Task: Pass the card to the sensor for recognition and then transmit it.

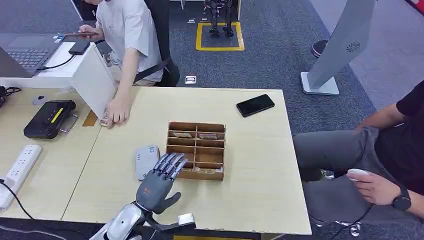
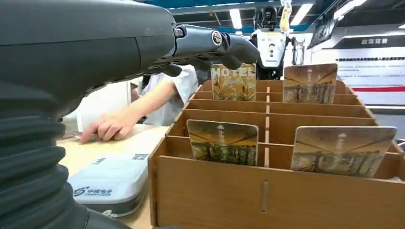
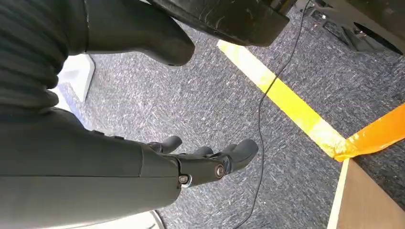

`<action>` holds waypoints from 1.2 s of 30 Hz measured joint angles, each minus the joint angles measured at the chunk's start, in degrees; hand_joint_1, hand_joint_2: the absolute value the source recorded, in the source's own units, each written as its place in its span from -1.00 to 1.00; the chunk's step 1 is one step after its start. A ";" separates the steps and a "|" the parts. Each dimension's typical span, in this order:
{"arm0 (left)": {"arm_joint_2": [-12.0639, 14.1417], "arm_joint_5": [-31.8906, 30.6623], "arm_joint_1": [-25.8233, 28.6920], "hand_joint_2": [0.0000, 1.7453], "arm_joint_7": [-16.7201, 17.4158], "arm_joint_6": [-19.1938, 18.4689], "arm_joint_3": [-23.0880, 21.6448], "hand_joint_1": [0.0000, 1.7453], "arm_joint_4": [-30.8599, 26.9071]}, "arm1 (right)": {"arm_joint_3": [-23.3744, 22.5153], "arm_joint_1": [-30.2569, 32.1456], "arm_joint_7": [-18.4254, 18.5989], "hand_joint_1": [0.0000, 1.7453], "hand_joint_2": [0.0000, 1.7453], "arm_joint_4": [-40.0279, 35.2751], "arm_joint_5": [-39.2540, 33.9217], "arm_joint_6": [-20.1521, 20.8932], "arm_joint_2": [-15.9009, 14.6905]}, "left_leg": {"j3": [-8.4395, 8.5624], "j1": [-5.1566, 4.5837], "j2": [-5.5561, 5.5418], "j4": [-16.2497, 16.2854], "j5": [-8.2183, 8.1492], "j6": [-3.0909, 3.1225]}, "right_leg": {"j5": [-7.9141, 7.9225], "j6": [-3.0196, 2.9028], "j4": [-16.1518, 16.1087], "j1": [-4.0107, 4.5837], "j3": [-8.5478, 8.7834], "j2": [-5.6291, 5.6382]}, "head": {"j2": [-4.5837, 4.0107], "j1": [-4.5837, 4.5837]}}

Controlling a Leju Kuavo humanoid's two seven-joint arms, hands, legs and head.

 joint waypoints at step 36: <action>-1.84 -0.24 -1.92 1.00 -0.61 0.42 0.48 -1.00 2.91 | 2.80 -0.09 0.20 -1.00 1.00 -0.94 -2.21 0.59 -0.02 | 0.00 0.00 0.00 0.00 0.00 0.00 | 0.00 0.00 0.00 0.00 0.00 0.01 | 0.00 0.00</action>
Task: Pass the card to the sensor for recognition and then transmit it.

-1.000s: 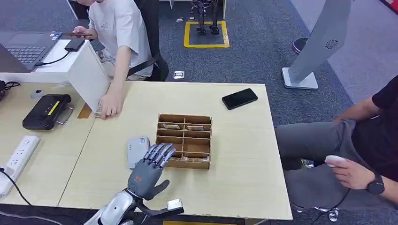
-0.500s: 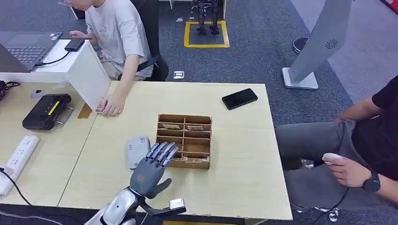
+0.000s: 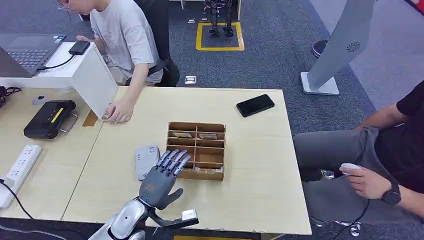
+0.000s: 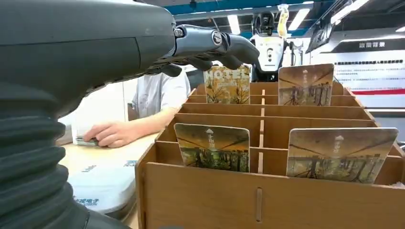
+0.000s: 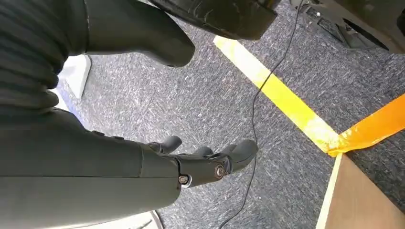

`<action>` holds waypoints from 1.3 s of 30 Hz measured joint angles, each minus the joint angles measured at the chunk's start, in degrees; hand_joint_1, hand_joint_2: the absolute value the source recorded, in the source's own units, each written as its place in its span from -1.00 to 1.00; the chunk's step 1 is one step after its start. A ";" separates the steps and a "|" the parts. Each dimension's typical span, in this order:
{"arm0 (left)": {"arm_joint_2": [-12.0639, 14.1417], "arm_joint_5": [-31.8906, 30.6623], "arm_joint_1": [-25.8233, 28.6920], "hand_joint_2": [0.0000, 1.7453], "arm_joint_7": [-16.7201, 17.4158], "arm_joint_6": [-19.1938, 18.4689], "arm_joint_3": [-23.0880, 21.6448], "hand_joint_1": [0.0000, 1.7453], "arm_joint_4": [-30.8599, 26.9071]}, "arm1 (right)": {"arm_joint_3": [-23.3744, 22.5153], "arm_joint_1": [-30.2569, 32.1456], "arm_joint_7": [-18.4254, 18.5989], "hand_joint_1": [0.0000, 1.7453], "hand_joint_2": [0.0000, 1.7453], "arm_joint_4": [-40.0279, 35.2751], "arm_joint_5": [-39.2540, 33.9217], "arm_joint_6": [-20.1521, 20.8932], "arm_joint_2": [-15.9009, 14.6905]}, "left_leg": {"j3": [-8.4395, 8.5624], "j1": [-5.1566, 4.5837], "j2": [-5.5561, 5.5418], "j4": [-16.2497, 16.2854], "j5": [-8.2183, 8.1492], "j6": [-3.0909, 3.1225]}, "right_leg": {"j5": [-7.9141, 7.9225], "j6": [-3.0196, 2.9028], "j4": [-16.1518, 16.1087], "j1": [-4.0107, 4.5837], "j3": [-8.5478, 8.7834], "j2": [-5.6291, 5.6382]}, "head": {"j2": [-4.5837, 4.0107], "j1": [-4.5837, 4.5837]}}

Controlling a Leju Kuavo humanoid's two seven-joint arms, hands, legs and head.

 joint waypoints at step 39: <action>-0.90 1.94 -1.78 1.00 0.13 -0.74 0.00 -1.00 2.45 | 1.62 -0.28 0.22 -1.00 1.00 -0.37 -1.11 0.26 0.00 | 0.00 0.00 0.00 0.00 0.00 0.00 | 0.01 0.00 0.00 0.00 0.00 0.00 | 0.00 0.00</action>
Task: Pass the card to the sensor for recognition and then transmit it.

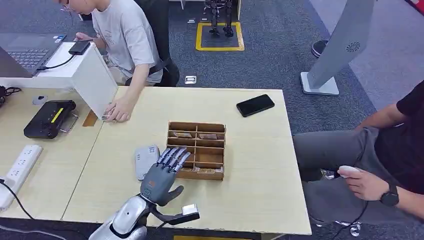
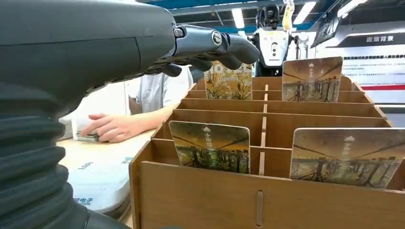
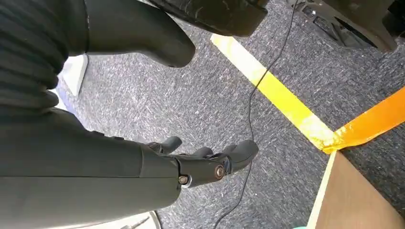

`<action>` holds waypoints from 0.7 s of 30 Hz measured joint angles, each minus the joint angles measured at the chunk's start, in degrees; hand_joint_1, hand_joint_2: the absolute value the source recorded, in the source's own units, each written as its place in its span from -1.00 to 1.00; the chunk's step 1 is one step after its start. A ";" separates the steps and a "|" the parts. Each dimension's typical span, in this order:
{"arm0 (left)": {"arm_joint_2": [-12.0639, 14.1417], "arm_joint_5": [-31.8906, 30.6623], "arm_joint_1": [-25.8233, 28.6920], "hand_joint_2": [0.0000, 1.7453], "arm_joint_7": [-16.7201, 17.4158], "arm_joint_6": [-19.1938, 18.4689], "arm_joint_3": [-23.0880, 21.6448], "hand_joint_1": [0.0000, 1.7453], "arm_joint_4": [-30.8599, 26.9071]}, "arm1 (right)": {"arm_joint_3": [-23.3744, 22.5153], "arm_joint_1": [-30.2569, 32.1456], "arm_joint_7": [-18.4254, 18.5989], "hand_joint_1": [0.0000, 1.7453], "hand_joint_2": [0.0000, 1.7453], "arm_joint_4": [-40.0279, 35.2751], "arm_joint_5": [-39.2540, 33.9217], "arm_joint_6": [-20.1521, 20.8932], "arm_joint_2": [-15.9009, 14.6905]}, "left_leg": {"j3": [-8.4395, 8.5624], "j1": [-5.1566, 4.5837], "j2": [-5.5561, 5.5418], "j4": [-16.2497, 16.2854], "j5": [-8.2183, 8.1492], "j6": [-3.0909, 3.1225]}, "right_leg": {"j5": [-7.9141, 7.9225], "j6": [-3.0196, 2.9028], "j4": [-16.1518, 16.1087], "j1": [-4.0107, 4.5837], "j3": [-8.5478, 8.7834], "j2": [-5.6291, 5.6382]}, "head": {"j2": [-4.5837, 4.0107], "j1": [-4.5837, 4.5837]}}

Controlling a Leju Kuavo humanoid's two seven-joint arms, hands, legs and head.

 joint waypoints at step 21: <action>-0.11 0.65 -0.07 1.00 0.13 -0.61 0.00 -1.00 0.46 | 1.58 0.00 0.22 -1.00 1.00 -0.33 -1.68 -0.02 -0.02 | 0.00 0.00 0.00 0.00 0.00 0.00 | 0.00 0.00 0.00 0.00 0.00 0.00 | 0.00 0.00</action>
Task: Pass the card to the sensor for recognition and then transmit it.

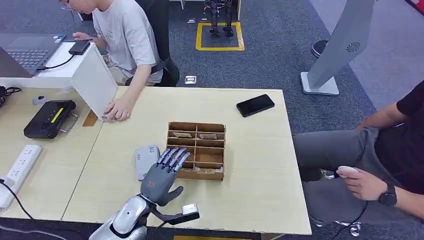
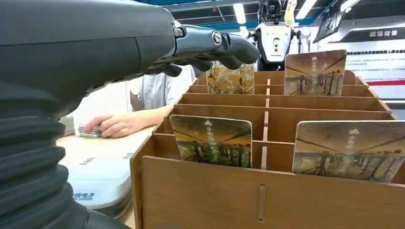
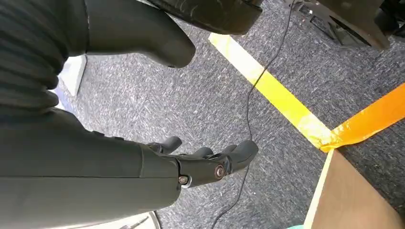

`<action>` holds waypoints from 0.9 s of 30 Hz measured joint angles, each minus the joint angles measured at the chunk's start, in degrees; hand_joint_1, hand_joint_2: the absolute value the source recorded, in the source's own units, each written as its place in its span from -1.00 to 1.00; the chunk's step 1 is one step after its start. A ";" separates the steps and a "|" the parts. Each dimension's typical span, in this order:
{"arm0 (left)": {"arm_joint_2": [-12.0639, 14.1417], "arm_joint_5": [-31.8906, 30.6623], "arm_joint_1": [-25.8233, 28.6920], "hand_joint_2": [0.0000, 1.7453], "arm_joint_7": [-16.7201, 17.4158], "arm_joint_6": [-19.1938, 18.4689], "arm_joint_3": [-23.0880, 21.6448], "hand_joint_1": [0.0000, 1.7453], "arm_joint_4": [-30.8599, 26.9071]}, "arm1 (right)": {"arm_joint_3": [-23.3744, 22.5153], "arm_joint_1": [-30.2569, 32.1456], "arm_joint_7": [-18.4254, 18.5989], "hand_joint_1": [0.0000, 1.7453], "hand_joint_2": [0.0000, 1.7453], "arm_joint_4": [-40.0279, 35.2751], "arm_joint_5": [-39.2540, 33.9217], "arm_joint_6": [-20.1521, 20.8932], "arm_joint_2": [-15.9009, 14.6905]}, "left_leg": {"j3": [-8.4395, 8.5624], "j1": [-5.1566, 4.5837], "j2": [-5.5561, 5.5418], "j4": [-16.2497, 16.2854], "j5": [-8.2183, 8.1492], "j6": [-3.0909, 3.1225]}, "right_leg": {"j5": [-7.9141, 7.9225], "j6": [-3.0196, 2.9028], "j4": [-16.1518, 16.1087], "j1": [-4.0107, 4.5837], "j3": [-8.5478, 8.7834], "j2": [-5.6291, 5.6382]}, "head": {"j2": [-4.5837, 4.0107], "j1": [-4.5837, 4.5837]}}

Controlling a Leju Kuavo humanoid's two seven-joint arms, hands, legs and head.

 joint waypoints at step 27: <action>-0.37 1.88 -0.02 1.00 -0.61 -1.12 0.00 -1.00 0.44 | 1.49 0.00 0.17 -1.00 1.00 -0.22 -1.09 0.04 -0.09 | 0.00 0.00 0.00 0.00 0.00 0.00 | 0.00 0.00 0.00 0.00 0.00 0.00 | 0.00 0.00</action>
